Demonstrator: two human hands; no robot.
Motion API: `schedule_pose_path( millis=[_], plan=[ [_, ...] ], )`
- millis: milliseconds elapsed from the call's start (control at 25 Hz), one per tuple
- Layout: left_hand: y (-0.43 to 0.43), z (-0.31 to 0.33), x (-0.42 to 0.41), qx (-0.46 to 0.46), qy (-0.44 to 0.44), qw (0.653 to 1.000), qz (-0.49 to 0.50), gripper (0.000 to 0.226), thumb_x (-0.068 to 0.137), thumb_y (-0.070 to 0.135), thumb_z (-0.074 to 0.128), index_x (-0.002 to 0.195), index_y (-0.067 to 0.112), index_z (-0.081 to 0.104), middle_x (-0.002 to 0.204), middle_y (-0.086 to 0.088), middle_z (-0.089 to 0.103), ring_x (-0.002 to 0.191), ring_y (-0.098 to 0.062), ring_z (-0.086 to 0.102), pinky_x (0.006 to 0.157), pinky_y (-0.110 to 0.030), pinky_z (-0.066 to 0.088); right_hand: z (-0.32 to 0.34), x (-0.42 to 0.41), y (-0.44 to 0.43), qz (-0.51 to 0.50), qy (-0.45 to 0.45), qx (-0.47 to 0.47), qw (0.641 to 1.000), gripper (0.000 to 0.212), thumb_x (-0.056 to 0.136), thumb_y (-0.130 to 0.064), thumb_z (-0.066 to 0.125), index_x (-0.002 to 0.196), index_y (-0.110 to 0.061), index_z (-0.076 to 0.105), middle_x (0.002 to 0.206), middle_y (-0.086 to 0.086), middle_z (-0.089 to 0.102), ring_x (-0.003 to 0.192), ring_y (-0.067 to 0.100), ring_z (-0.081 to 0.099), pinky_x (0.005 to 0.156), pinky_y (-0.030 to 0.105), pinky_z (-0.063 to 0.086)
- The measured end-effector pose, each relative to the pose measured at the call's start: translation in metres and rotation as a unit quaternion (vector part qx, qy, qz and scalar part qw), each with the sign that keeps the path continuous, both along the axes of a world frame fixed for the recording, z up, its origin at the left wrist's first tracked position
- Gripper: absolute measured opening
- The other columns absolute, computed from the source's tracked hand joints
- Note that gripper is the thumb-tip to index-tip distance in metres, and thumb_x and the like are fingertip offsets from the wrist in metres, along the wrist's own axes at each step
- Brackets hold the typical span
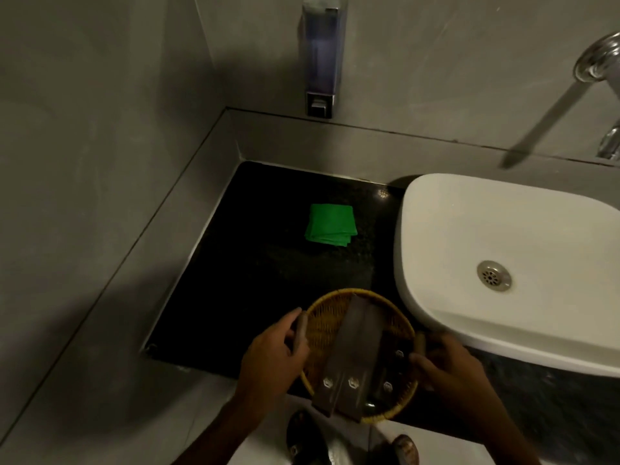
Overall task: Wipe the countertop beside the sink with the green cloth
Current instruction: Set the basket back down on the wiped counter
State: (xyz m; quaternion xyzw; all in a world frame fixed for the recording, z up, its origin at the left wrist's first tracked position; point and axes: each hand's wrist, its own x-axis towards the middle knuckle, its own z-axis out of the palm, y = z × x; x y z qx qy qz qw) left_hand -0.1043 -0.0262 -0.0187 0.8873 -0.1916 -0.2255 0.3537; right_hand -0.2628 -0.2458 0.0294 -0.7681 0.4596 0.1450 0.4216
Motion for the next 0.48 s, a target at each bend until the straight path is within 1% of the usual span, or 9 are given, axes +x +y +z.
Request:
schedule_pose_path(
  millis=[80,120,160,240,280,360,400,440,480],
  plan=[
    [0.011,0.003,0.034,-0.004,-0.050,0.998,0.045,0.047,0.088,0.036,0.059,0.134,0.032,0.051,0.108,0.001,0.067,0.089,-0.015,0.066,0.076,-0.031,0.055,0.002,0.036,0.012,0.013,-0.052,0.007,0.999,0.031,0.089,-0.021,0.068,0.117,-0.014,0.058,0.095,0.006,0.073,0.082,0.021,0.071,0.077,0.041,0.060],
    [0.016,0.003,0.050,-0.002,-0.069,0.996,0.064,0.044,0.089,0.039,0.058,0.132,0.032,0.053,0.112,-0.003,0.068,0.097,-0.019,0.066,0.082,-0.035,0.054,0.002,0.056,0.018,0.020,-0.080,-0.001,0.997,0.032,0.088,-0.020,0.068,0.118,-0.013,0.059,0.096,0.009,0.074,0.084,0.024,0.072,0.081,0.045,0.060],
    [0.021,0.002,0.065,0.002,-0.079,0.994,0.079,0.042,0.091,0.042,0.055,0.131,0.033,0.054,0.116,-0.003,0.067,0.102,-0.021,0.064,0.085,-0.035,0.053,0.001,0.074,0.024,0.020,-0.103,-0.004,0.994,0.032,0.088,-0.019,0.068,0.119,-0.013,0.060,0.097,0.011,0.074,0.085,0.026,0.072,0.083,0.047,0.059],
    [0.028,-0.003,0.087,0.011,-0.077,0.993,0.093,0.040,0.093,0.048,0.048,0.131,0.036,0.052,0.119,-0.003,0.066,0.106,-0.022,0.063,0.086,-0.035,0.051,-0.004,0.103,0.033,0.022,-0.125,0.014,0.992,0.030,0.090,-0.018,0.066,0.119,-0.013,0.059,0.097,0.014,0.073,0.085,0.027,0.071,0.084,0.049,0.058],
    [0.031,-0.007,0.093,0.011,-0.071,0.993,0.092,0.040,0.094,0.049,0.045,0.131,0.037,0.052,0.121,-0.003,0.066,0.107,-0.022,0.063,0.087,-0.036,0.051,-0.009,0.112,0.034,0.029,-0.123,0.028,0.992,0.027,0.092,-0.020,0.063,0.117,-0.012,0.059,0.097,0.014,0.073,0.083,0.025,0.070,0.083,0.048,0.059],
    [0.035,-0.012,0.099,0.006,-0.060,0.994,0.088,0.039,0.095,0.048,0.043,0.131,0.038,0.051,0.124,-0.003,0.064,0.109,-0.022,0.062,0.089,-0.040,0.053,-0.016,0.122,0.029,0.062,-0.088,0.030,0.994,0.027,0.093,-0.026,0.062,0.115,-0.011,0.060,0.097,0.013,0.072,0.075,0.019,0.066,0.077,0.040,0.059],
    [0.035,-0.013,0.099,0.005,-0.061,0.994,0.087,0.038,0.095,0.048,0.043,0.131,0.038,0.051,0.124,-0.003,0.064,0.109,-0.022,0.062,0.088,-0.041,0.054,-0.018,0.127,0.022,0.081,-0.073,-0.001,0.994,0.032,0.091,-0.031,0.063,0.116,-0.011,0.061,0.100,0.013,0.072,0.074,0.017,0.063,0.074,0.035,0.057],
    [0.035,-0.013,0.099,0.010,-0.069,0.994,0.090,0.039,0.095,0.050,0.042,0.131,0.038,0.051,0.124,-0.003,0.063,0.109,-0.023,0.061,0.086,-0.040,0.053,-0.018,0.133,0.011,0.091,-0.068,-0.052,0.992,0.038,0.090,-0.036,0.064,0.118,-0.010,0.061,0.104,0.014,0.072,0.078,0.018,0.062,0.074,0.033,0.053],
    [0.033,-0.013,0.100,0.022,-0.086,0.992,0.095,0.041,0.094,0.051,0.041,0.131,0.037,0.050,0.125,-0.004,0.061,0.111,-0.024,0.059,0.085,-0.040,0.052,-0.018,0.145,0.000,0.081,-0.078,-0.099,0.989,0.044,0.090,-0.038,0.064,0.123,-0.008,0.059,0.109,0.015,0.071,0.085,0.021,0.064,0.078,0.033,0.053]
  ],
)
